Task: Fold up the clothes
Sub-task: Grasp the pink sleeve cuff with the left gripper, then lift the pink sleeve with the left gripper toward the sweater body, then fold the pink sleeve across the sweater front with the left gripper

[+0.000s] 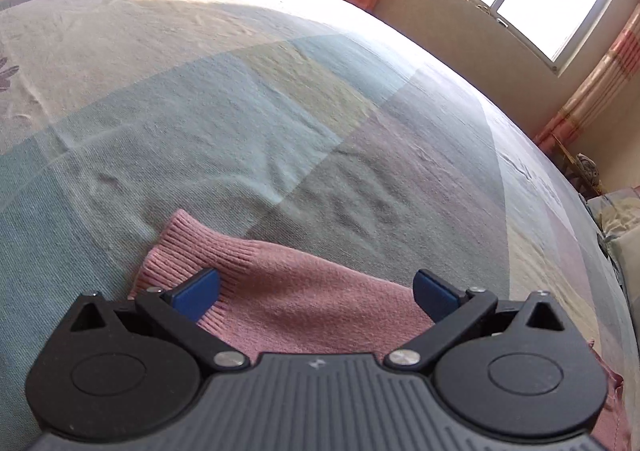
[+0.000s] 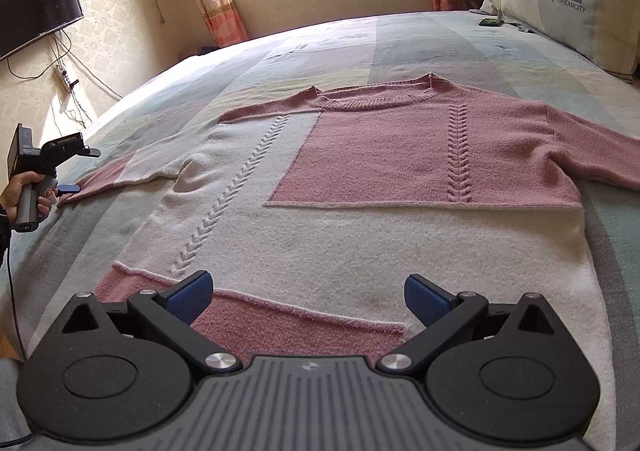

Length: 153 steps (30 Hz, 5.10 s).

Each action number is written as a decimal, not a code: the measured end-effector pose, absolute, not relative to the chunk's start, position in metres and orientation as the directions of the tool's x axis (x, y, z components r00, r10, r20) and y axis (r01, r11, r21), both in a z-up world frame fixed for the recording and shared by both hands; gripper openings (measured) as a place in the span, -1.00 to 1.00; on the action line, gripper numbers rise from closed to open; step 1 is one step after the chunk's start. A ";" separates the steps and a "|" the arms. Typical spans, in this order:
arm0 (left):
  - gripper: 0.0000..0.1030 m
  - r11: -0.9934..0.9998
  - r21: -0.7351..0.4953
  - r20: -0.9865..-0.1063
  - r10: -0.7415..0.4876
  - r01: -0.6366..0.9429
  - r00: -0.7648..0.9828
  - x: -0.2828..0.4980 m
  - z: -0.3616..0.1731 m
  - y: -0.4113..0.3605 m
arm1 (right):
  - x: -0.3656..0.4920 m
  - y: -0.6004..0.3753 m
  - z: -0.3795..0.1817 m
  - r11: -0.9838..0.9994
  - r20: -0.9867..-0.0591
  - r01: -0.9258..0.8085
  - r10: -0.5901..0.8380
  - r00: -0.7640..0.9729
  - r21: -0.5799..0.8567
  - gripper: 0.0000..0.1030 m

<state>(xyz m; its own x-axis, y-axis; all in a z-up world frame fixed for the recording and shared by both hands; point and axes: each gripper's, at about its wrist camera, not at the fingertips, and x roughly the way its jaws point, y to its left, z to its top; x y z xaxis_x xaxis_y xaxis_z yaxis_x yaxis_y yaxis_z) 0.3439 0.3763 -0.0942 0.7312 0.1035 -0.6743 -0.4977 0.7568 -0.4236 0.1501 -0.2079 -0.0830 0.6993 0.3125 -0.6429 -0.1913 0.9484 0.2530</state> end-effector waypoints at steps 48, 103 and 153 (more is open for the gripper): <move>0.99 0.890 -0.385 -0.627 -0.059 -0.244 0.777 0.306 -0.113 0.279 | 0.173 -0.133 -0.031 0.780 -0.579 -0.397 0.625 0.523 0.483 1.00; 0.99 0.786 -0.595 -0.303 -0.027 -0.167 0.953 0.355 -0.063 0.279 | 0.168 -0.133 -0.046 0.828 -0.615 -0.438 0.556 0.560 0.350 1.00; 0.98 0.887 -0.459 -0.541 -0.240 -0.043 0.806 0.453 0.032 0.017 | 0.135 -0.233 -0.051 0.923 -0.746 -0.299 0.374 0.551 0.241 1.00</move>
<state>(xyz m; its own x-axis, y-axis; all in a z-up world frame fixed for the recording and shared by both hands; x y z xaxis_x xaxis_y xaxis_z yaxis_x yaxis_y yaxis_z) 0.4528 0.0168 0.0318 0.8062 -0.2402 -0.5406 -0.0433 0.8874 -0.4589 0.1346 -0.2335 -0.0506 0.5508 0.3739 -0.7462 -0.2994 0.9231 0.2415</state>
